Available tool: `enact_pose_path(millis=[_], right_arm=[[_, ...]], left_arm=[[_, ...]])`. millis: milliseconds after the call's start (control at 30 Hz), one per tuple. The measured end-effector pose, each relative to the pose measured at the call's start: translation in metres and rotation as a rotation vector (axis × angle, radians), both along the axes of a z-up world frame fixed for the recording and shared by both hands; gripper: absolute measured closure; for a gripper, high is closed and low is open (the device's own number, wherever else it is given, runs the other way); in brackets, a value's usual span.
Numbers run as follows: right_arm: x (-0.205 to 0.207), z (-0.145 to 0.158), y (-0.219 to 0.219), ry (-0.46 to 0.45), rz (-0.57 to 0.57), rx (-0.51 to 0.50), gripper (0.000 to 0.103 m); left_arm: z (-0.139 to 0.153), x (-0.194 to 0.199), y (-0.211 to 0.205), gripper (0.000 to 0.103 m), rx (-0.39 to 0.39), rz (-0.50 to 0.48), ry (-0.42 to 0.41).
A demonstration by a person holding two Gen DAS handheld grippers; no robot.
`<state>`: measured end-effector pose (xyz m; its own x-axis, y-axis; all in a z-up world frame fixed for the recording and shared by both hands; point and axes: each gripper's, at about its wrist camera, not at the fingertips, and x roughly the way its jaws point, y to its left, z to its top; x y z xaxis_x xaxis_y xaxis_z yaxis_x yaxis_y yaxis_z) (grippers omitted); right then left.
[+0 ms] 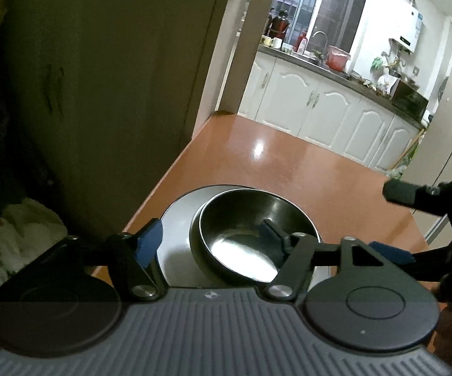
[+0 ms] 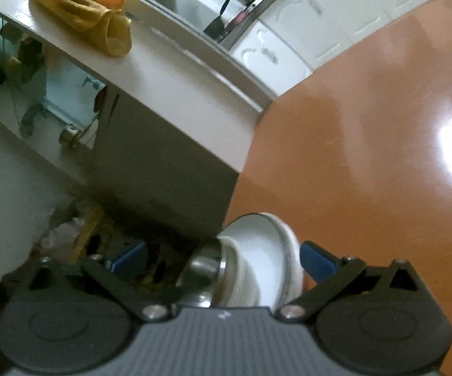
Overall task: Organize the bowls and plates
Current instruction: 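Lower the bowl stack onto the plates and open both tools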
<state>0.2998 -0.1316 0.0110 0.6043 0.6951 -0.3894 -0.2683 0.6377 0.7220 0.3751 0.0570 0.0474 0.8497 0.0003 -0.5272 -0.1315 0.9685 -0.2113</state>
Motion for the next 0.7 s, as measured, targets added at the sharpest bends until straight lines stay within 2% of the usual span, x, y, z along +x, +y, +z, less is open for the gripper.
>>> enact_pose_path(millis=[67,167,433,700], right_arm=[[-0.007,0.000,-0.005,-0.016,-0.021,-0.025,0.000],[-0.021,0.002,-0.009,-0.040,-0.042,-0.074,0.000],[-0.062,0.002,-0.015,-0.103,-0.107,-0.248,0.000],[-0.091,-0.002,-0.022,-0.111,-0.174,-0.344,0.000]], left_arm=[[0.005,-0.005,-0.005,0.005,0.022,-0.001,-0.004],[0.010,-0.012,-0.014,0.000,0.061,-0.016,0.000],[0.002,-0.021,-0.043,0.000,0.127,-0.068,0.049],[-0.015,-0.026,-0.062,0.000,0.191,-0.106,0.094]])
